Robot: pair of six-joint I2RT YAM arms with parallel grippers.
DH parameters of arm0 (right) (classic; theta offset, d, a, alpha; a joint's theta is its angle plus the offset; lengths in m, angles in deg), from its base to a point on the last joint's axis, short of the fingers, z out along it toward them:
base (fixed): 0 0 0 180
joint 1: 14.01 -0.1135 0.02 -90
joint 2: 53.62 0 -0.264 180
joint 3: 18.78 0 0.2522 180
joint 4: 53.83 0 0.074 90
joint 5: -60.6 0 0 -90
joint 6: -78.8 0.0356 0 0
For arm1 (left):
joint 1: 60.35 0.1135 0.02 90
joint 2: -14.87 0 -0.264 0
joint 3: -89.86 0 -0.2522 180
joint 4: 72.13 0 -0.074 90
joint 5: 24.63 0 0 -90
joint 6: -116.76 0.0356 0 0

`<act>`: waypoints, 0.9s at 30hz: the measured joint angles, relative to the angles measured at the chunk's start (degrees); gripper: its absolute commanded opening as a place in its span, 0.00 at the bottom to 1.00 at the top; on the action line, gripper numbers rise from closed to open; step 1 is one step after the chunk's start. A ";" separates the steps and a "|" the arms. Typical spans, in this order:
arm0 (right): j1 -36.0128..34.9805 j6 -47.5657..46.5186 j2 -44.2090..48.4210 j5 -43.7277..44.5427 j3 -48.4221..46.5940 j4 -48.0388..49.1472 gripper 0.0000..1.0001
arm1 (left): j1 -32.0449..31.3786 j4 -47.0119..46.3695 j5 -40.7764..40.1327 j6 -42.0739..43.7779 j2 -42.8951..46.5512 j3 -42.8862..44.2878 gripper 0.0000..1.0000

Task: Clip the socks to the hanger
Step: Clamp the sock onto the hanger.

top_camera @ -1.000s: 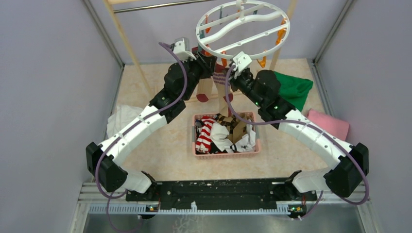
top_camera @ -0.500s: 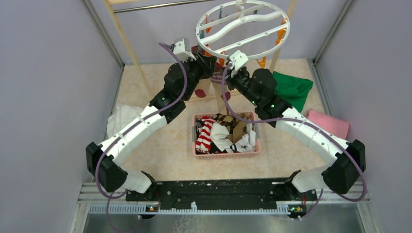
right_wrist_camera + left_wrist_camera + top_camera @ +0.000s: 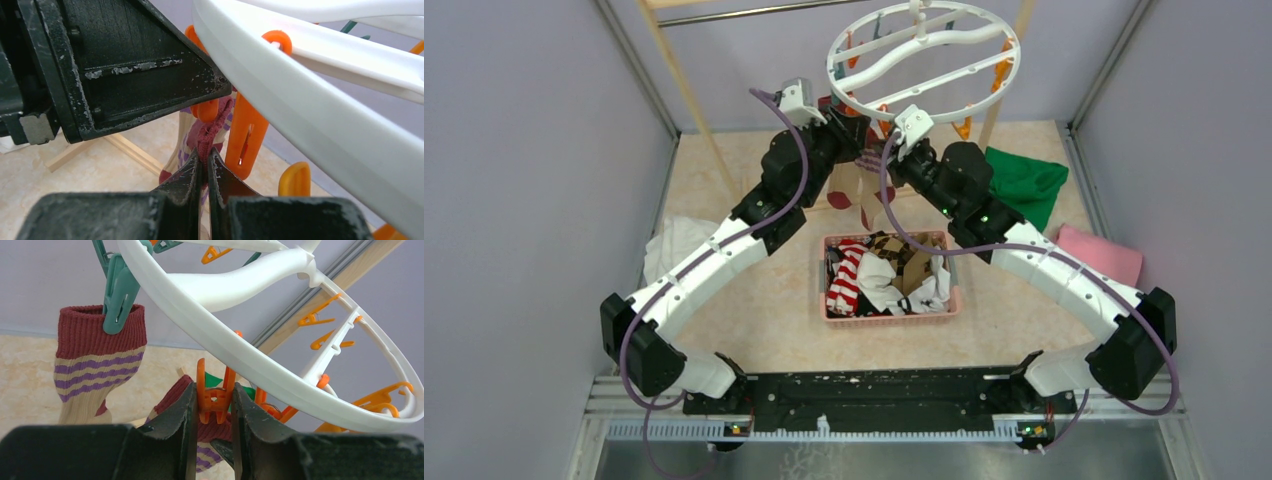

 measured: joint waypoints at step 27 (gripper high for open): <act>-0.72 -2.93 0.00 1.11 0.17 0.94 0.02 | 0.00 0.00 -0.04 -1.46 0.52 -0.11 0.11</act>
